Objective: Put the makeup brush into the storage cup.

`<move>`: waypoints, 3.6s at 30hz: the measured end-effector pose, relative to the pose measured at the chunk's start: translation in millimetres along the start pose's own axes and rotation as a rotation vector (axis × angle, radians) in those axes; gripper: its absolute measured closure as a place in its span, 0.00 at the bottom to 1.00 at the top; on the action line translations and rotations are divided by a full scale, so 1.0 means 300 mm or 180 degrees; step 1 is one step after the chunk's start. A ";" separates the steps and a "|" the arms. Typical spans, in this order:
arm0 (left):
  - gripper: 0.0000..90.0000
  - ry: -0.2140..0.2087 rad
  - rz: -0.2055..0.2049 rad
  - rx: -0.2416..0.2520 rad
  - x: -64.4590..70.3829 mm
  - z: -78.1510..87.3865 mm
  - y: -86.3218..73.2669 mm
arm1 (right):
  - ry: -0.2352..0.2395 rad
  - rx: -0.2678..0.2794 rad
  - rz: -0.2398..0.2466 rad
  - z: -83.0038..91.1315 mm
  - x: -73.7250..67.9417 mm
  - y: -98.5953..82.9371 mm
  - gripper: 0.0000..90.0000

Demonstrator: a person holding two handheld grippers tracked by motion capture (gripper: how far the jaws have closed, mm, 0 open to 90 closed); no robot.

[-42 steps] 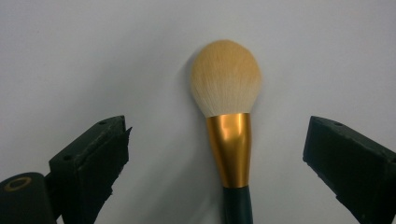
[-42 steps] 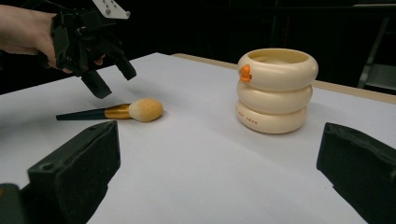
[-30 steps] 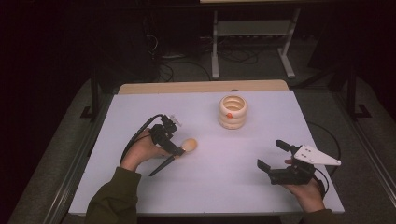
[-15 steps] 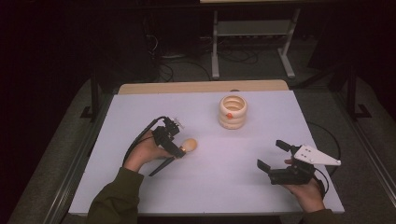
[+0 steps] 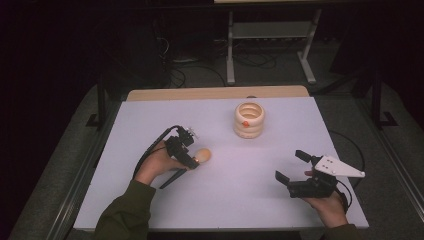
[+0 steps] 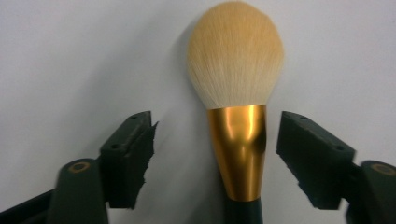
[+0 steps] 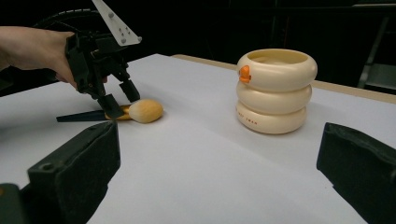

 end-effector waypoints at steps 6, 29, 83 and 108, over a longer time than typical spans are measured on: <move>0.41 -0.0043 0.0021 0.0001 0.002 0.001 0.002 | -0.0001 0.0006 -0.0022 0.001 0.001 0.000 0.00; 0.56 -0.0069 -0.0012 -0.0151 0.015 -0.012 -0.001 | 0.0003 0.0011 -0.0026 0.001 0.002 0.000 0.00; 0.71 -0.0030 0.0121 -0.0203 -0.003 -0.010 0.003 | -0.0005 0.0029 -0.0049 0.002 0.006 0.001 0.00; 0.71 -0.0329 0.0217 0.0281 -0.009 0.081 0.022 | -0.0009 0.0041 -0.0064 0.005 0.007 0.002 0.00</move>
Point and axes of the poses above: each handheld gripper's, and its own axes: z roughly backward along the jaws, y roughly out of its top, x roughly to its right, the point moved 6 cm from there along -z, roughly forward along the jaws, and after that the axes turned 10 degrees about z, right-handed, at the moved point
